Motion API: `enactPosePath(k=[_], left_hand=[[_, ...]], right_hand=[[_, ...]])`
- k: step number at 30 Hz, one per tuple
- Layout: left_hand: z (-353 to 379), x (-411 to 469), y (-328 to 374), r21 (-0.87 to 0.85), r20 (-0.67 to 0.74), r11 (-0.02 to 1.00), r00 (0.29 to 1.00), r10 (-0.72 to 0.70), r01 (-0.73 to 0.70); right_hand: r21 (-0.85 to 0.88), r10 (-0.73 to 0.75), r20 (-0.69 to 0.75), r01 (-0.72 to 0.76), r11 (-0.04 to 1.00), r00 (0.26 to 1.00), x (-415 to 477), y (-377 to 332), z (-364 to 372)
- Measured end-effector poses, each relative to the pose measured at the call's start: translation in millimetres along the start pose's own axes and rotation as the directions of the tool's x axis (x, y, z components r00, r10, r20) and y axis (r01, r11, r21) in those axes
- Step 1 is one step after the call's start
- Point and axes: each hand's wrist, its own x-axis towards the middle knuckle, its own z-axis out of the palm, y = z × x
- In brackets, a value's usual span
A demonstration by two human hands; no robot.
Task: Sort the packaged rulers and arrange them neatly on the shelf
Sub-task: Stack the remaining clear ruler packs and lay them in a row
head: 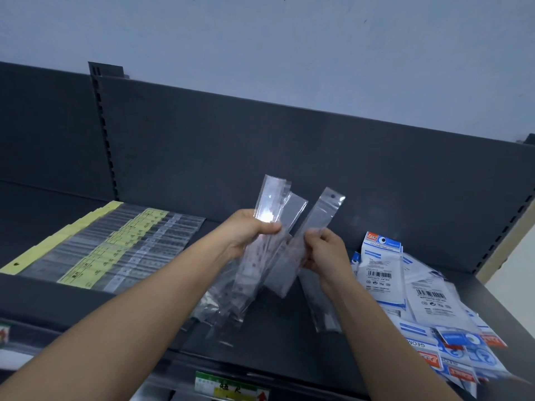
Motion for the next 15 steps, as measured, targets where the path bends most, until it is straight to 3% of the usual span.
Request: enactPosePath(k=[5, 8, 11, 15], left_hand=[[1, -3, 16, -0.077, 0.097, 0.996, 0.994, 0.051, -0.044], [5, -4, 20, -0.127, 0.081, 0.982, 0.985, 0.152, -0.141], [8, -5, 23, -0.026, 0.020, 0.946, 0.946, 0.323, -0.322], [11, -7, 17, 0.159, 0.118, 0.840, 0.854, 0.506, -0.519]], right_hand=[[-0.036, 0.092, -0.011, -0.093, 0.995, 0.996, 2, 3, -5], [0.011, 0.151, 0.018, -0.152, 0.988, 0.988, 1, 1, -6], [0.083, 0.197, 0.089, -0.205, 0.975, 0.976, -4, -7, -6], [0.191, 0.228, 0.165, -0.258, 0.947, 0.960, -3, -10, -1]])
